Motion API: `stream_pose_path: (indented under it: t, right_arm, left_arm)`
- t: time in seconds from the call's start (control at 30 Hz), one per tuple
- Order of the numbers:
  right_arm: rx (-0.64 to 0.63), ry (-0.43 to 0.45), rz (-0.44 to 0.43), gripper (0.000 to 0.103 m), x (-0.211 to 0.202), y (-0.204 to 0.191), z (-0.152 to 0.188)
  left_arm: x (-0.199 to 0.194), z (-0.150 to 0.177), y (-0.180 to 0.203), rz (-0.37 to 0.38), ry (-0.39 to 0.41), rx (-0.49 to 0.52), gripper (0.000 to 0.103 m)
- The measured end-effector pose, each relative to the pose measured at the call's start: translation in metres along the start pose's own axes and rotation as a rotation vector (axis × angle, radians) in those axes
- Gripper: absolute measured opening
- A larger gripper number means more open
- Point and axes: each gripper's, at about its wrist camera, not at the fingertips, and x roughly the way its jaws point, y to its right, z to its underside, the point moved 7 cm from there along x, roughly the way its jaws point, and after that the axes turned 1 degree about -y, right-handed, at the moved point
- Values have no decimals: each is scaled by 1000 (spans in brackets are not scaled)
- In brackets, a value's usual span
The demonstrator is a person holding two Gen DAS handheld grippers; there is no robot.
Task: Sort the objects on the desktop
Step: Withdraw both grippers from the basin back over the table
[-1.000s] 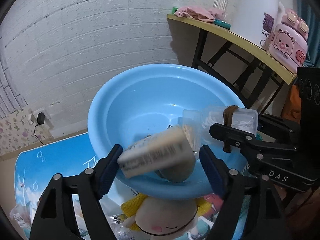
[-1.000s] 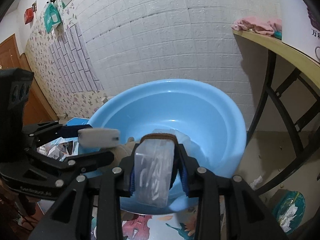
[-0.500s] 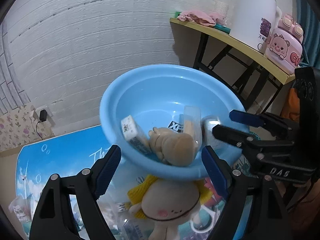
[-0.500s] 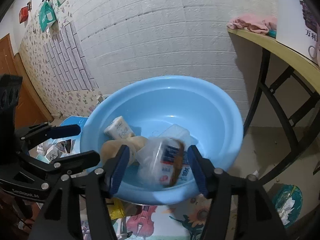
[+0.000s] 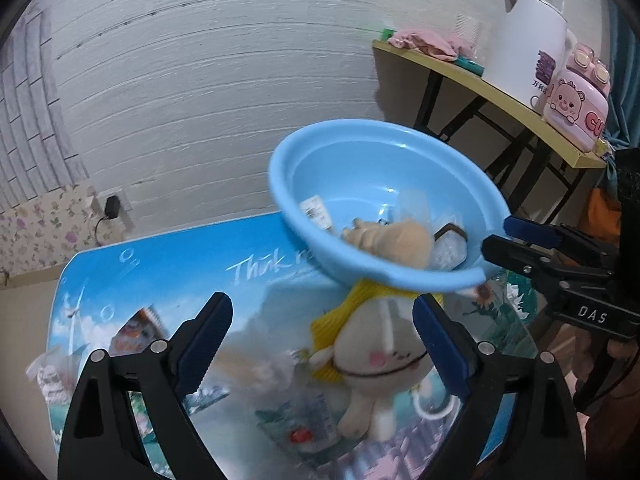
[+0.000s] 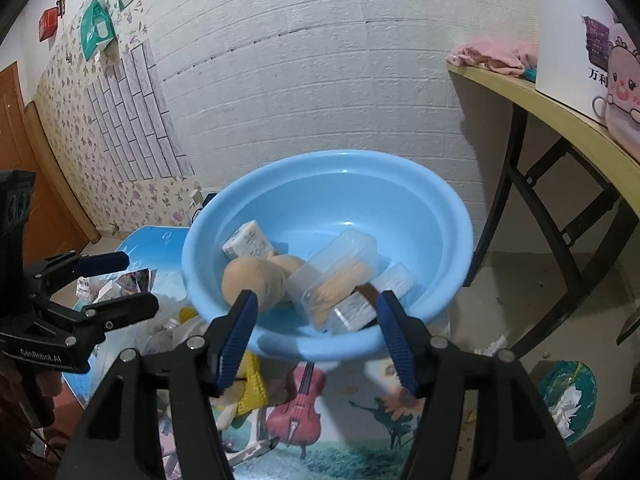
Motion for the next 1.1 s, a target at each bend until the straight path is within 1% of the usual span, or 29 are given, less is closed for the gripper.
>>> stream_pose_path:
  t: [0.43, 0.67, 0.9, 1.1]
  right_arm:
    - [22, 3, 4, 62, -12, -18, 20]
    - [52, -38, -7, 62, -5, -20, 33]
    - [31, -69, -12, 62, -1, -33, 44]
    - [17, -86, 3, 62, 1, -40, 54]
  left_arm:
    - [-22, 39, -42, -58, 4, -54, 93]
    - [-33, 57, -65, -81, 12, -88, 93]
    - [-40, 73, -89, -94, 14, -134, 93]
    - [-45, 85, -99, -111, 18, -144, 93]
